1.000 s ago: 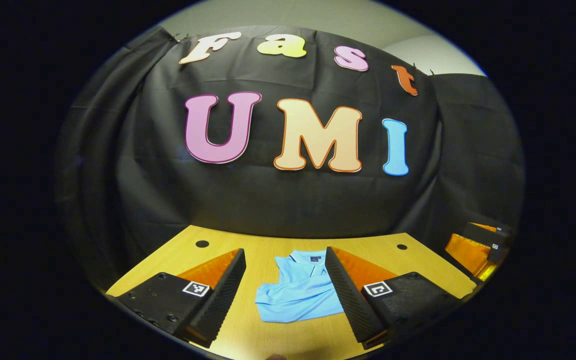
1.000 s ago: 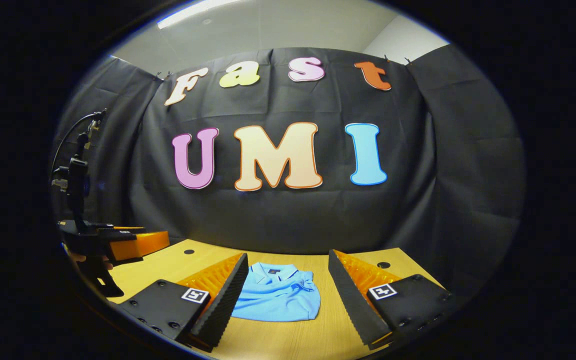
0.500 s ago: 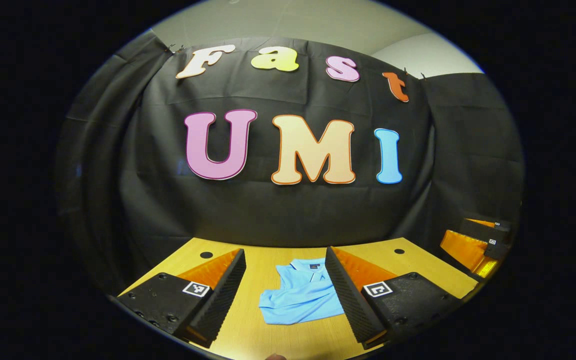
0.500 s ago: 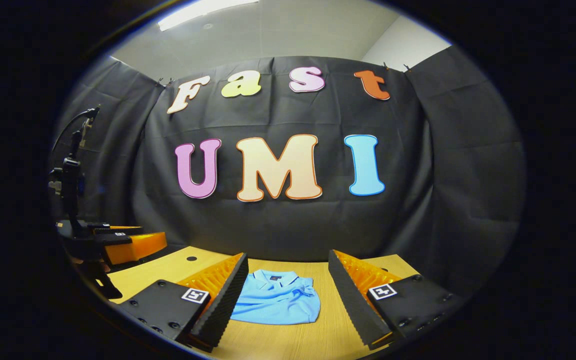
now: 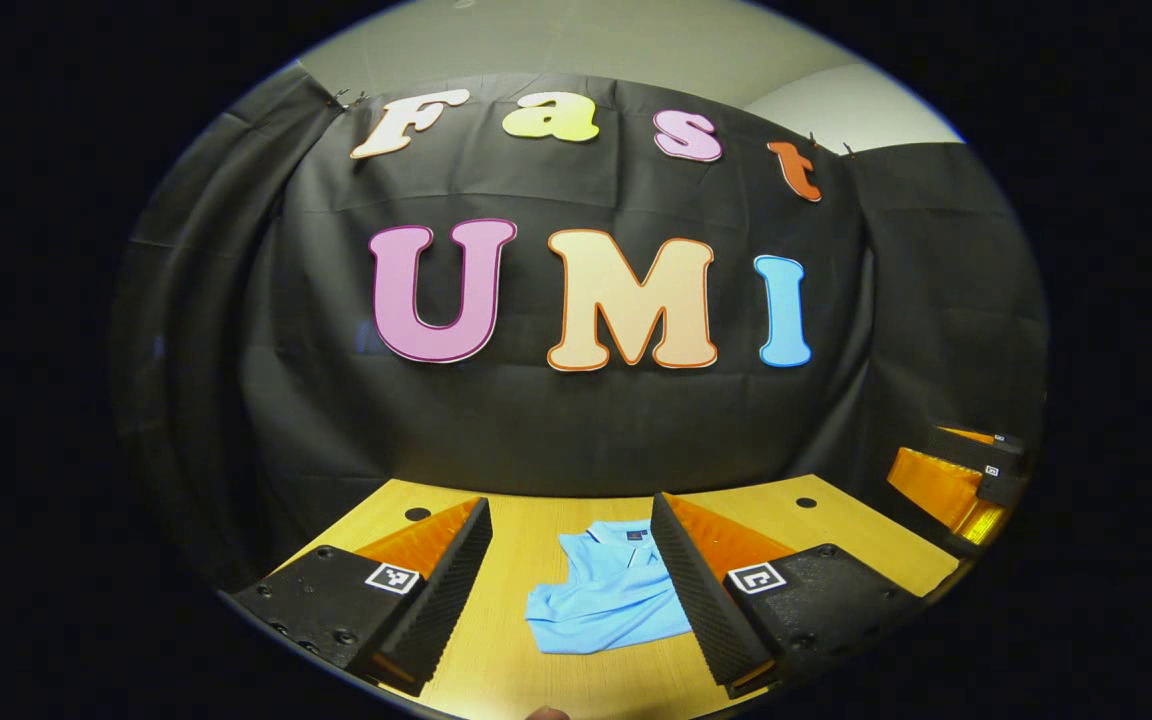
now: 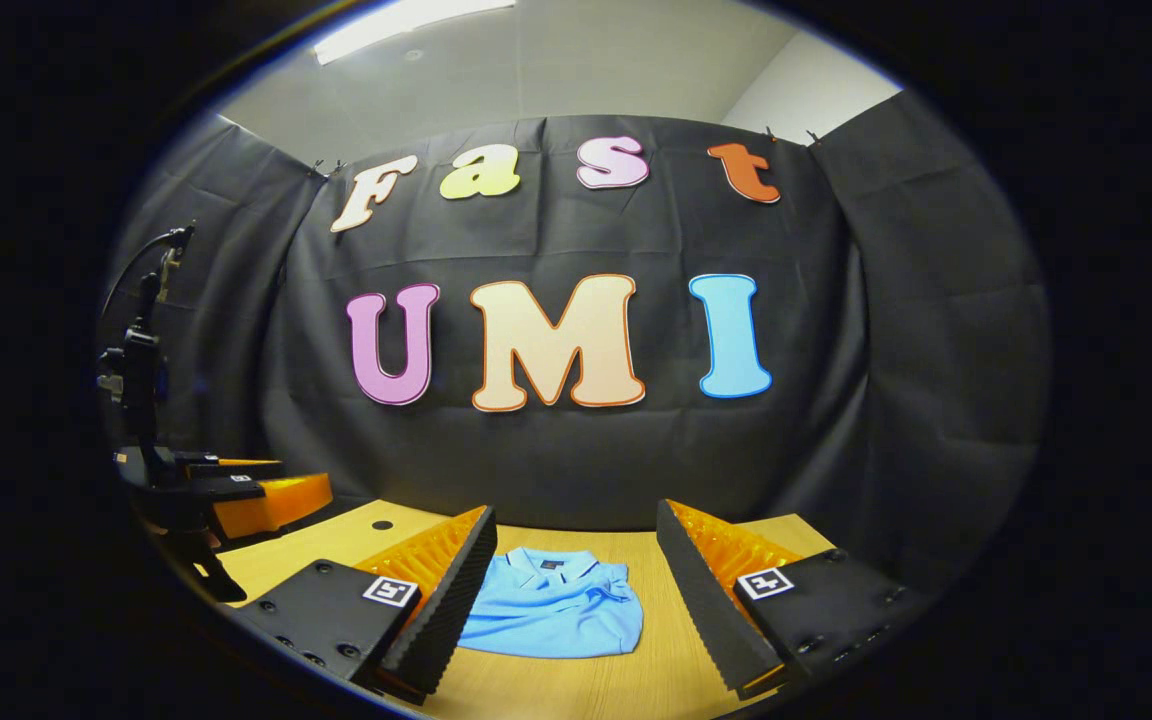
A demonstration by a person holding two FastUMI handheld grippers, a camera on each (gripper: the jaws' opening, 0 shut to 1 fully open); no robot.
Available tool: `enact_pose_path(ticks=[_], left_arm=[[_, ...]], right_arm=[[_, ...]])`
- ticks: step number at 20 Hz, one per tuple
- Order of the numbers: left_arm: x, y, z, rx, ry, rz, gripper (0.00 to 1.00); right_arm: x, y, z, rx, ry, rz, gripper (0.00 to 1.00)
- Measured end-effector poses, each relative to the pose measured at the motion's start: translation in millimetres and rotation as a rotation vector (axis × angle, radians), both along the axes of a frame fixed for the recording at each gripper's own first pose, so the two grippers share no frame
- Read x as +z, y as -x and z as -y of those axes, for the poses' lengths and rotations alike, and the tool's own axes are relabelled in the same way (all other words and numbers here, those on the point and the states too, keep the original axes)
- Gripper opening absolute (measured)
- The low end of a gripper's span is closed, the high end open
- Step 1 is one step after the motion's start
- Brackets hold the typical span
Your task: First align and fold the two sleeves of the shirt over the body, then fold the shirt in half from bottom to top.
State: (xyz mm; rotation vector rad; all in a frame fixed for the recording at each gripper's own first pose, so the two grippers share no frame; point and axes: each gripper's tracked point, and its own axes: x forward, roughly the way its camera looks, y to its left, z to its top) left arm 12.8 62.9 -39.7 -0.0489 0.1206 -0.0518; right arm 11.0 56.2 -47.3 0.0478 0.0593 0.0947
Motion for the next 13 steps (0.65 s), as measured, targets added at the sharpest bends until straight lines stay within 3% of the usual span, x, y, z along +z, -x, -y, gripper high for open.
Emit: enact_pose_path(ticks=[13], left_arm=[[6.3, -8.3, -0.9, 0.013, 0.003, 0.012, 0.95]], right_arm=[[11.5, -7.7, 2.3, -0.003, -0.01, 0.025, 1.0]])
